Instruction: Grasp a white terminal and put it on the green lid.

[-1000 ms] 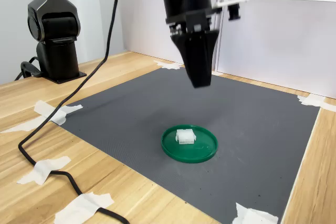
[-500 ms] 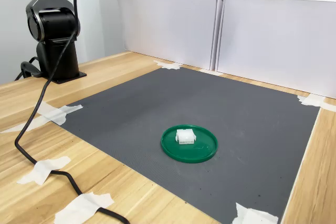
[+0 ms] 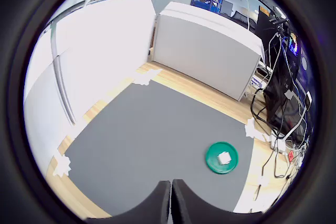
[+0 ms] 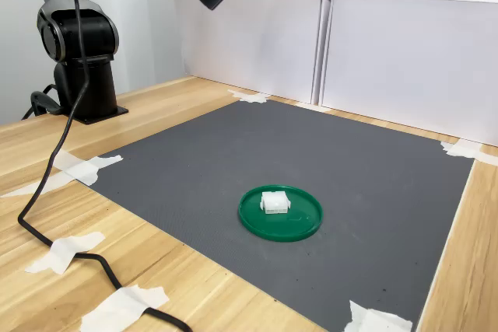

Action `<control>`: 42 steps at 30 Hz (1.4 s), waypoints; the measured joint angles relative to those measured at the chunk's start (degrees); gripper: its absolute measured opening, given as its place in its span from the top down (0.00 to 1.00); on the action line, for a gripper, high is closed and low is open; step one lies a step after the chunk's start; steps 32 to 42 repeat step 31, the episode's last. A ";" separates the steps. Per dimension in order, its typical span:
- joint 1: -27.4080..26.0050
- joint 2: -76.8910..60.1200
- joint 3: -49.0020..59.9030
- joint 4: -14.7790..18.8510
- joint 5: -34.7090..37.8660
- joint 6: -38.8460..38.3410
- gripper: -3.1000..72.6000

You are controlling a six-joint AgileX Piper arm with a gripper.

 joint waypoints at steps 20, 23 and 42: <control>0.00 -25.44 17.69 -5.25 -0.94 4.51 0.98; 0.00 -29.74 20.03 -3.56 -0.83 4.51 0.98; 0.00 -37.80 23.73 2.38 -0.96 4.51 0.98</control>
